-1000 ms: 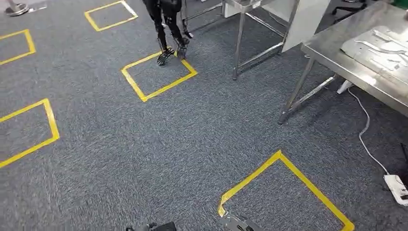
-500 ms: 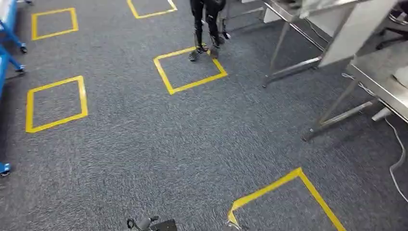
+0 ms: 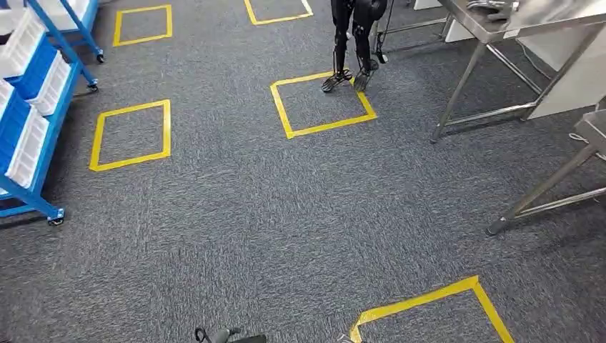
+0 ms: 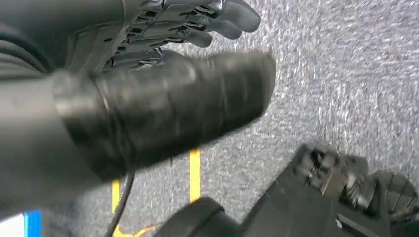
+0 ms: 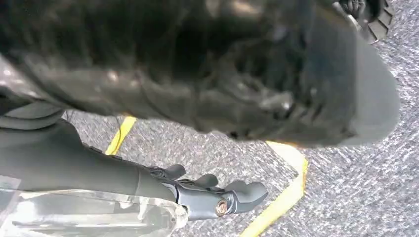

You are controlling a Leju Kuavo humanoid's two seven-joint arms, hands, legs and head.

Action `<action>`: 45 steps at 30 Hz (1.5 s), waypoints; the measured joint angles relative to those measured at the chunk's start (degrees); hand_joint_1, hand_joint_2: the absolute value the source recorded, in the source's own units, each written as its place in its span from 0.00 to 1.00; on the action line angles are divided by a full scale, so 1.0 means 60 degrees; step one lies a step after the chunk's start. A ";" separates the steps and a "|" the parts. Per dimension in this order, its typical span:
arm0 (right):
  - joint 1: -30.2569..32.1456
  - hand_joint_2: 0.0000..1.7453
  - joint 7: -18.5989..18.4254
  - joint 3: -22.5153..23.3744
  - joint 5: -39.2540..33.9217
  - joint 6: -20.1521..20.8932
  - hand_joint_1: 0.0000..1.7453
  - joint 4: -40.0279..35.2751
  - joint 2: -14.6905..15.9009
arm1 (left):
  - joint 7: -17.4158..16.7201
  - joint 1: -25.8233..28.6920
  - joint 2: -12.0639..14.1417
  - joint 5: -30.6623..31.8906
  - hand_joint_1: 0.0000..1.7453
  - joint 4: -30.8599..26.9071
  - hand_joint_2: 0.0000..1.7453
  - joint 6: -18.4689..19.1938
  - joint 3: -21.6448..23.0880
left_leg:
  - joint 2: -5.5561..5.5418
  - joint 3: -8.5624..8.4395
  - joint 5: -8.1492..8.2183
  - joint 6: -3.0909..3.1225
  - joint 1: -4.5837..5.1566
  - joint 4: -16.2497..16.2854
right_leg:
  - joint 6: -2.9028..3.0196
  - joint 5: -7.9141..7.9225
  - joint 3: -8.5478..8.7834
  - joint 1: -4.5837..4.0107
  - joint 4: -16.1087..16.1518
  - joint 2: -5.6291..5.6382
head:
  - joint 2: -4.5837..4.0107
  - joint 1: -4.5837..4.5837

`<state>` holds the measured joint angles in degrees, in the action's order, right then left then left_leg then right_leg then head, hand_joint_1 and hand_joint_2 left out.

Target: Take the parts from the cabinet and place them on the table.

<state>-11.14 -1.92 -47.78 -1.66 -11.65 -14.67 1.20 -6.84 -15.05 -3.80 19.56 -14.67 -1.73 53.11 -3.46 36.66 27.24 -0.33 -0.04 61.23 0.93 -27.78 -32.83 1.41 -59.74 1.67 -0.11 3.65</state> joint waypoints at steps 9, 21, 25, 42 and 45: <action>0.0082 0.00 -0.0040 0.0000 -0.0007 -0.0014 0.00 0.0026 -0.0018 | 0.0051 -0.0056 -0.0004 0.0000 0.00 0.0000 0.00 -0.0077 0.0040 | 0.1331 -0.0256 -0.0231 0.0208 0.0148 -0.0277 | 0.0062 -0.0150 0.0137 -0.0172 0.0009 -0.1141 | 0.0000 0.0037; 0.0107 0.00 -0.0098 0.0000 0.0229 0.0095 0.00 0.0036 -0.0055 | 0.0051 -0.0079 -0.0018 -0.0062 0.00 0.0000 0.00 -0.0095 0.0040 | -0.0052 -0.0538 -0.0298 0.0524 0.0089 -0.0680 | -0.0307 -0.0990 -0.1090 -0.0117 -0.2393 -0.0319 | 0.0000 -0.0062; 0.0051 0.00 0.0000 0.0000 0.0350 0.0095 0.00 0.0040 -0.0051 | 0.0040 -0.0100 -0.0022 -0.0087 0.00 0.0000 0.00 -0.0095 0.0040 | -0.0614 -0.0405 -0.0113 0.0340 0.0072 -0.0330 | -0.0322 0.0026 -0.0189 0.0030 -0.0080 0.0759 | 0.0000 -0.0076; -0.0088 0.00 0.0029 -0.0014 0.0583 0.0255 0.00 0.0051 -0.0047 | -0.0091 -0.0026 -0.0007 -0.0164 0.00 0.0000 0.00 -0.0062 0.0040 | 0.1187 -0.0235 -0.0303 0.0158 0.0135 -0.0453 | -0.0161 -0.0171 0.0232 -0.0154 0.0073 -0.1398 | 0.0000 0.0073; -0.0125 0.00 0.0029 -0.0018 0.0586 0.0244 0.00 0.0040 -0.0055 | -0.0102 0.0042 -0.0007 -0.0164 0.00 0.0000 0.00 -0.0058 0.0040 | 0.0845 -0.0368 -0.0371 0.0332 0.0028 -0.0610 | -0.0341 -0.0286 0.0325 -0.0094 0.0066 -0.1366 | 0.0000 0.0074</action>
<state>-11.88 -1.75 -47.89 1.86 -10.19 -14.43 0.87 -7.45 -14.80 -3.85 18.58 -14.67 -2.08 53.35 1.61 34.45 25.02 1.66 0.13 57.57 -1.12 -29.50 -30.88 0.85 -59.35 -6.53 -0.11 4.09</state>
